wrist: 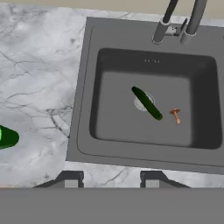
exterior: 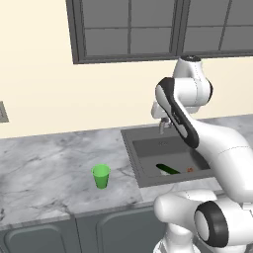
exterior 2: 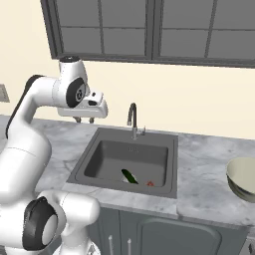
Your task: Remove the cucumber and mushroom from the sink. Then move the bowl and cup from the counter to the sink for washing.
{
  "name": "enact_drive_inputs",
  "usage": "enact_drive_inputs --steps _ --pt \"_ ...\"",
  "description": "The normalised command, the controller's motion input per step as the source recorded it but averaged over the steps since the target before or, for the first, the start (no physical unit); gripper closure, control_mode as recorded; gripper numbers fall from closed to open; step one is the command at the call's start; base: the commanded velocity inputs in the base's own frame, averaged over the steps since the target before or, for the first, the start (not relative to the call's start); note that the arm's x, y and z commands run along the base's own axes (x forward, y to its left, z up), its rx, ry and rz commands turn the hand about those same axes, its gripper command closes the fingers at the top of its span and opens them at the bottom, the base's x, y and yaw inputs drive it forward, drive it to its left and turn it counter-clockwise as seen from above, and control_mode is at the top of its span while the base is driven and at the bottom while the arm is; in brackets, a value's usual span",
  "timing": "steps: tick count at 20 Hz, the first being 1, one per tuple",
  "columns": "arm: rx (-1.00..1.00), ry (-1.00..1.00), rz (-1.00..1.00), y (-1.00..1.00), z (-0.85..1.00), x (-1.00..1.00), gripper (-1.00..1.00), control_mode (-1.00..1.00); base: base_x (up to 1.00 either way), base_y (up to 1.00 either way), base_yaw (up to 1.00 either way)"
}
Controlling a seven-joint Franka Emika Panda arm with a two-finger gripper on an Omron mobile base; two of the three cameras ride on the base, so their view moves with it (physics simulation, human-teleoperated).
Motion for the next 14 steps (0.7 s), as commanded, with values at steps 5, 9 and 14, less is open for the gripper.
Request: enact_drive_inputs --steps 5,9,14 --pt "0.00 0.00 0.00 0.00 -0.01 -0.06 -1.00 -1.00 0.00 0.00 0.00" --pt "0.00 0.00 0.00 0.00 -0.05 -0.07 -1.00 -1.00 0.00 0.00 0.00" --pt "0.00 -0.03 0.00 0.00 -0.09 -0.08 -1.00 -1.00 0.00 0.00 0.00"
